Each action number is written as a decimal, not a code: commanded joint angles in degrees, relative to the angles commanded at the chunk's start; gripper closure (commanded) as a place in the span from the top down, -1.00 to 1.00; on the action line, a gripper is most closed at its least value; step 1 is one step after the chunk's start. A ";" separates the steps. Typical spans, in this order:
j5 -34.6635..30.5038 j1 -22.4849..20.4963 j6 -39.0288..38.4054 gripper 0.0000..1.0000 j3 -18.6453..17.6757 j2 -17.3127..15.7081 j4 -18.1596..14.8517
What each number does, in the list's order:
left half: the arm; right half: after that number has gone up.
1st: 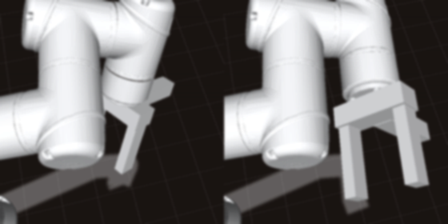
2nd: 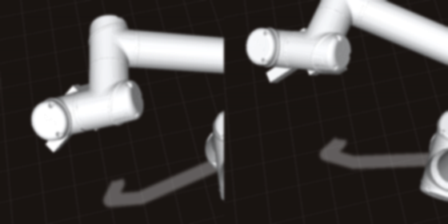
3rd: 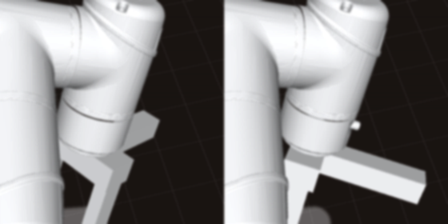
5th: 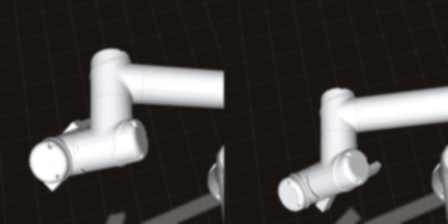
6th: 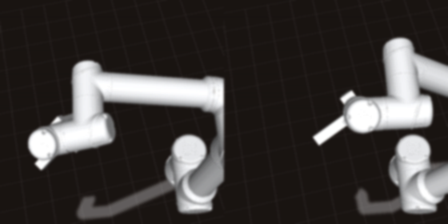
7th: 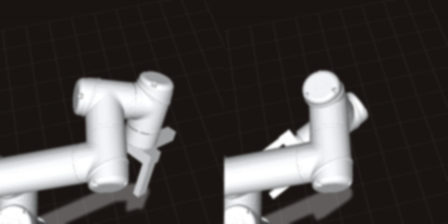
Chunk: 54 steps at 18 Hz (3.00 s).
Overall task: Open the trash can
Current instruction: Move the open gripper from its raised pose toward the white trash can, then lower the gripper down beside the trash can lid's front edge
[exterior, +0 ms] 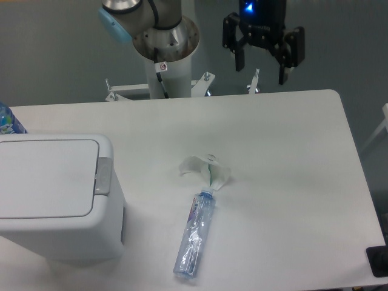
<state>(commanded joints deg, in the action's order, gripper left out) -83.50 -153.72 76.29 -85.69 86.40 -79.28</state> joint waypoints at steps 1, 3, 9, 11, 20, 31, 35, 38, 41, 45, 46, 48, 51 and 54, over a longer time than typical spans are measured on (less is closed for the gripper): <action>-0.09 0.35 0.00 1.00 -0.17 0.00 0.09; -0.26 0.61 -0.09 1.00 0.35 0.26 0.26; 0.00 1.31 0.00 1.00 0.26 0.18 0.44; 0.00 2.02 -1.74 1.00 0.09 0.18 0.53; 0.09 9.05 -26.79 1.00 0.44 3.16 8.00; 0.18 18.01 -53.86 1.00 0.44 8.43 17.22; 0.26 21.35 -57.56 1.00 0.61 9.93 18.46; 2.54 21.80 -60.37 1.00 0.62 10.46 19.51; 2.81 22.76 -62.84 1.00 0.62 11.34 21.62; 2.81 24.69 -62.93 1.00 0.53 12.92 21.97; 2.81 25.05 -62.93 1.00 0.53 13.18 21.97; 2.81 25.31 -62.93 1.00 0.53 13.36 21.97; 2.81 26.01 -62.93 1.00 0.44 13.80 21.97; 2.81 26.10 -63.02 1.00 0.44 13.80 21.97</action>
<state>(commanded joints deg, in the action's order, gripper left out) -80.68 -127.62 13.27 -85.25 100.20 -57.30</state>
